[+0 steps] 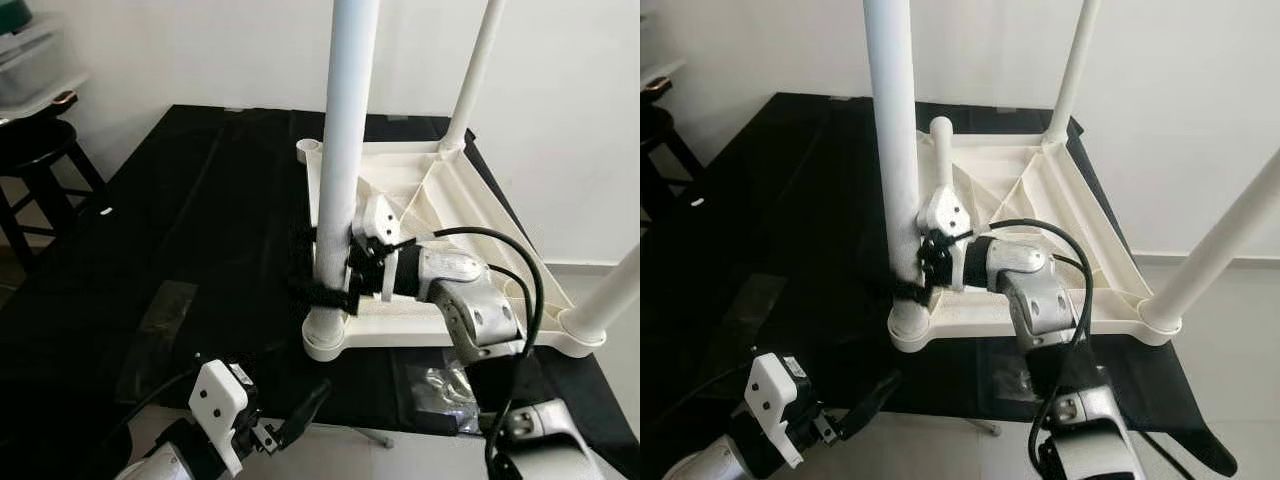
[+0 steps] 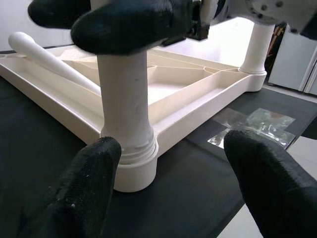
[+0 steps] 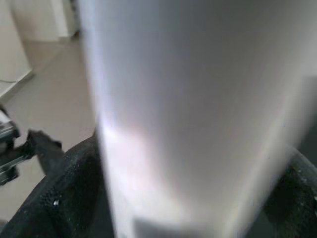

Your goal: Building children table

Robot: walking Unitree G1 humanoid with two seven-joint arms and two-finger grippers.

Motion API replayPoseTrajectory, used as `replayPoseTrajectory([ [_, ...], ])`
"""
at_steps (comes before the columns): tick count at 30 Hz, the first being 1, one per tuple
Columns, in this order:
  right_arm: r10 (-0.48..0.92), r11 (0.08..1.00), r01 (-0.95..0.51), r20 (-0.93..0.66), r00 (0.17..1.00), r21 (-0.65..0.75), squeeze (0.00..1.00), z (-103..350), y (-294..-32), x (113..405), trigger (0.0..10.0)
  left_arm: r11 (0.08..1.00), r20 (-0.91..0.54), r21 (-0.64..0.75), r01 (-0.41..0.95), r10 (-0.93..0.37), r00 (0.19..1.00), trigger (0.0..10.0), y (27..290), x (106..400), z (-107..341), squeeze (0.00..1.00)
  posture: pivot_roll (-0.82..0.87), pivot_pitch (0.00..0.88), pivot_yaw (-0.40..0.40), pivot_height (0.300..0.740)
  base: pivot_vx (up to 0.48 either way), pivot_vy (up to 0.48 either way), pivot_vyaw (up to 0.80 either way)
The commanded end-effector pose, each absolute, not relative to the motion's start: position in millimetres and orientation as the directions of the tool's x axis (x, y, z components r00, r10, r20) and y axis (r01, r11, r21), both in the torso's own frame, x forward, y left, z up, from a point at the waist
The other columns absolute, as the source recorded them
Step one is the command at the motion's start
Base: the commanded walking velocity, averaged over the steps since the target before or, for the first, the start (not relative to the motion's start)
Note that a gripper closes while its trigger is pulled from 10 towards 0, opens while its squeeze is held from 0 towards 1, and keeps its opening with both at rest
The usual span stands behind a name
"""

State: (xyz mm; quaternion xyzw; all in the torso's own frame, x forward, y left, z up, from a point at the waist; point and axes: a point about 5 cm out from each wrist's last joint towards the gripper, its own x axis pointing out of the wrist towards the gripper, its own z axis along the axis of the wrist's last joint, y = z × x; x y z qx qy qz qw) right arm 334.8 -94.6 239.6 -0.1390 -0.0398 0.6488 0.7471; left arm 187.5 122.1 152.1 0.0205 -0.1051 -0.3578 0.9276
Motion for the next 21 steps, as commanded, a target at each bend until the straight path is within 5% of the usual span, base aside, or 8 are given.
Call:
replayPoseTrajectory([
  [1, 0.989, 0.058, -0.965, -0.117, 0.091, -0.256, 0.0, 242, -91, 336, 10.0, 0.737, 0.167, 0.115, 0.666, -0.675, 0.719, 10.0, 122, 184, 152, 0.0, 0.08, 0.174, -0.04, 0.74, 0.0, 0.0, 0.0],
  [3, 0.991, 0.051, -0.967, -0.111, 0.08, -0.248, 0.0, 244, -92, 338, 10.0, 0.737, 0.167, 0.115, 0.666, -0.675, 0.719, 10.0, 122, 184, 152, 0.0, 0.08, 0.174, -0.04, 0.74, 0.0, 0.0, 0.0],
  [5, 0.993, 0.035, -0.972, -0.102, 0.061, -0.234, 0.0, 245, -92, 340, 8.3, 0.737, 0.166, 0.116, 0.666, -0.675, 0.719, 10.0, 122, 184, 152, 0.0, 0.08, 0.174, -0.039, 0.74, 0.0, 0.0, 0.0],
  [6, 0.995, 0.022, -0.975, -0.094, 0.044, -0.22, 0.0, 246, -93, 342, 2.7, 0.737, 0.166, 0.116, 0.666, -0.675, 0.719, 10.0, 122, 184, 152, 0.0, 0.08, 0.174, -0.037, 0.74, 0.0, 0.0, 0.0],
  [7, 0.995, 0.022, -0.975, -0.094, 0.044, -0.22, 0.0, 246, -93, 342, 2.7, 0.737, 0.166, 0.116, 0.666, -0.675, 0.719, 10.0, 122, 184, 152, 0.0, 0.08, 0.174, -0.037, 0.74, 0.0, 0.0, 0.0],
  [8, 0.996, -0.009, -0.978, -0.092, 0.011, -0.208, 0.0, 245, -94, 341, 0.0, 0.737, 0.165, 0.116, 0.666, -0.675, 0.719, 10.0, 122, 184, 152, 0.0, 0.08, 0.173, -0.038, 0.74, 0.0, 0.0, 0.0],
  [16, 0.992, -0.078, -0.983, -0.107, -0.06, -0.167, 0.0, 231, -100, 334, 0.0, 0.735, 0.164, 0.115, 0.668, -0.678, 0.717, 10.0, 121, 185, 151, 0.0, 0.07, 0.171, -0.036, 0.74, 0.0, 0.0, 0.0],
  [21, 0.981, 0.122, -0.975, -0.124, 0.147, -0.187, 0.0, 212, -104, 333, 0.0, 0.735, 0.166, 0.113, 0.669, -0.678, 0.716, 10.0, 121, 185, 151, 0.0, 0.06, 0.167, -0.048, 0.74, 0.0, 0.0, 0.0],
])
